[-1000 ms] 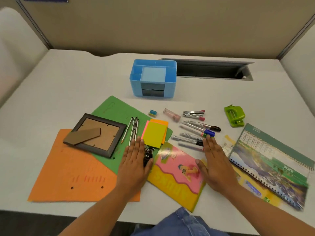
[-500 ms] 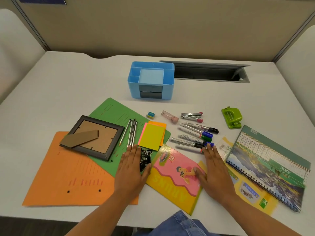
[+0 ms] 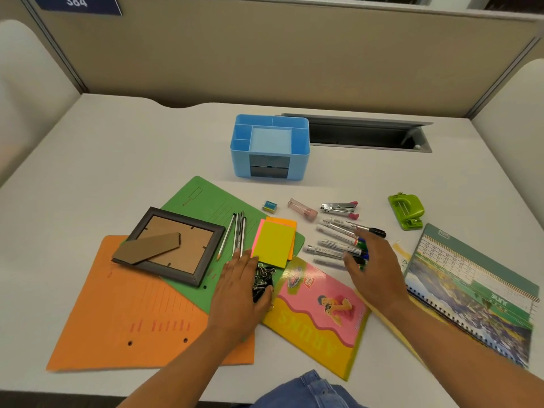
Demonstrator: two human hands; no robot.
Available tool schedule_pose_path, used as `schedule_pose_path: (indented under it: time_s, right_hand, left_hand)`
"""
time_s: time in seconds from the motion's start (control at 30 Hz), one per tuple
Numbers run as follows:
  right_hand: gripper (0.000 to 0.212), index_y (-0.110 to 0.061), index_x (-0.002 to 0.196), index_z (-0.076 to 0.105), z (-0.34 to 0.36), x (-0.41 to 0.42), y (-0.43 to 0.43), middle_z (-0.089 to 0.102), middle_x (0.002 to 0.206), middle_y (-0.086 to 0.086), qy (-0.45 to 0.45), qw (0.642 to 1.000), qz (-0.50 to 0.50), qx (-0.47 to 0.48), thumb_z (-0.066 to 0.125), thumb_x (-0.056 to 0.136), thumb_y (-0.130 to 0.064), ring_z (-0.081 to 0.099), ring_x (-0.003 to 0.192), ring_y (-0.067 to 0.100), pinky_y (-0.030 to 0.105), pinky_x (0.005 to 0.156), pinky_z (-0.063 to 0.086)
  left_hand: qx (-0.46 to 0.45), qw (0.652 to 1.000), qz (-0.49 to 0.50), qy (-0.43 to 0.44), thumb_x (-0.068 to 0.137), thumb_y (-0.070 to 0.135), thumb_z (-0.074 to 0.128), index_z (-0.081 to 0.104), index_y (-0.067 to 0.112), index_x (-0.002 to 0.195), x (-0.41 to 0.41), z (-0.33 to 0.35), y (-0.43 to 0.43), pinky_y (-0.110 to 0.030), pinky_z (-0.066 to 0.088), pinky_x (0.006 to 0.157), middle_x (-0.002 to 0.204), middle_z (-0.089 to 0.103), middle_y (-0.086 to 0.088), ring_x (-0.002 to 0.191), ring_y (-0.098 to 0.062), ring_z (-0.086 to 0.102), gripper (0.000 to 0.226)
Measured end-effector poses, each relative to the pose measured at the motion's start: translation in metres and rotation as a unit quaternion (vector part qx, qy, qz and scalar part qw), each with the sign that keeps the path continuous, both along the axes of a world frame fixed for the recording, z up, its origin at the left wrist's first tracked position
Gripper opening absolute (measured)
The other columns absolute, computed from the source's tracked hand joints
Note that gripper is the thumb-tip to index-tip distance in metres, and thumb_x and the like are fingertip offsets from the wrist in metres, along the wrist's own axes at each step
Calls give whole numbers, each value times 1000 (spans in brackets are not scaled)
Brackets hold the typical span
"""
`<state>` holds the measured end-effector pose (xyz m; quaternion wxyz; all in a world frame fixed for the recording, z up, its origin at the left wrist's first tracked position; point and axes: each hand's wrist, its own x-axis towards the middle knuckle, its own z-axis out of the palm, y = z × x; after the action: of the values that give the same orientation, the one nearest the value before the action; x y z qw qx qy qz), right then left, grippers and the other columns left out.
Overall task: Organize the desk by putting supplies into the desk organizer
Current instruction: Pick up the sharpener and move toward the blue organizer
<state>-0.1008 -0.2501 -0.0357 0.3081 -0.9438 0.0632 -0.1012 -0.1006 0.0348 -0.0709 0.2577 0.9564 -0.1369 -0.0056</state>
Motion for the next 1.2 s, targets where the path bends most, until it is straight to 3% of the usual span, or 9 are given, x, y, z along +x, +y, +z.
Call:
schedule_pose_path:
  time_s: [0.1, 0.3, 0.5, 0.67, 0.83, 1.0, 1.1, 1.2]
  right_hand:
    - [35, -16, 121, 61, 11, 34, 8, 64, 115, 2, 6, 1000, 10, -25, 67, 88, -27, 54, 109, 21, 36, 93, 43]
    - [24, -25, 111, 63, 15, 88, 18, 68, 108, -4, 77, 996, 43, -3, 64, 88, -32, 64, 93, 20, 38, 83, 53]
    - [36, -23, 123, 59, 11, 109, 26, 64, 122, 0, 103, 991, 58, -57, 58, 92, -41, 61, 103, 21, 37, 85, 52]
    - [47, -26, 129, 55, 9, 120, 40, 65, 122, -1, 159, 978, 57, -119, 62, 87, -47, 63, 105, 22, 35, 79, 52]
    - [35, -23, 124, 59, 10, 129, 49, 68, 114, 2, 153, 977, 44, -141, 58, 92, -36, 63, 96, 22, 32, 73, 48]
    - [23, -23, 106, 66, 22, 133, 49, 66, 103, -3, 106, 994, 11, -36, 68, 83, -30, 61, 85, 18, 28, 68, 44]
    - [21, -25, 98, 66, 37, 135, 51, 67, 99, -5, 79, 993, -10, 90, 72, 78, -22, 64, 79, 13, 28, 65, 50]
    - [20, -23, 96, 67, 51, 130, 59, 68, 96, -7, 61, 984, 6, 167, 74, 79, -16, 64, 75, 7, 17, 61, 49]
  left_hand:
    - [-13, 1000, 11, -20, 90, 43, 56, 39, 18, 145, 4, 11, 0, -31, 12, 119, 153, 36, 1, 146, -9, 10, 62]
    - [-25, 996, 82, -11, 91, 42, 57, 39, 20, 143, 8, 36, -14, -37, 26, 117, 147, 44, 0, 146, -14, 21, 59]
    - [-11, 998, 67, 0, 93, 44, 55, 38, 23, 144, 26, 54, -22, -32, 26, 114, 147, 43, 1, 143, -15, 26, 57]
    - [-27, 999, 37, 4, 93, 41, 56, 39, 22, 144, 55, 57, -18, -23, 16, 111, 149, 42, -1, 143, -16, 26, 57]
    - [-67, 997, 34, 18, 91, 49, 53, 47, 21, 139, 74, 60, -17, -37, 36, 111, 145, 48, 0, 139, -13, 36, 56]
    - [-94, 995, 34, 10, 91, 48, 57, 51, 27, 134, 93, 70, -20, -23, 42, 92, 131, 58, 11, 120, -6, 51, 48]
    - [-112, 993, 11, -25, 91, 38, 62, 53, 26, 133, 111, 77, -25, -24, 46, 89, 126, 60, 8, 112, -9, 56, 45]
    - [-99, 991, -68, -59, 88, 29, 67, 51, 26, 134, 131, 90, -32, -28, 50, 85, 123, 58, 8, 102, -10, 55, 49]
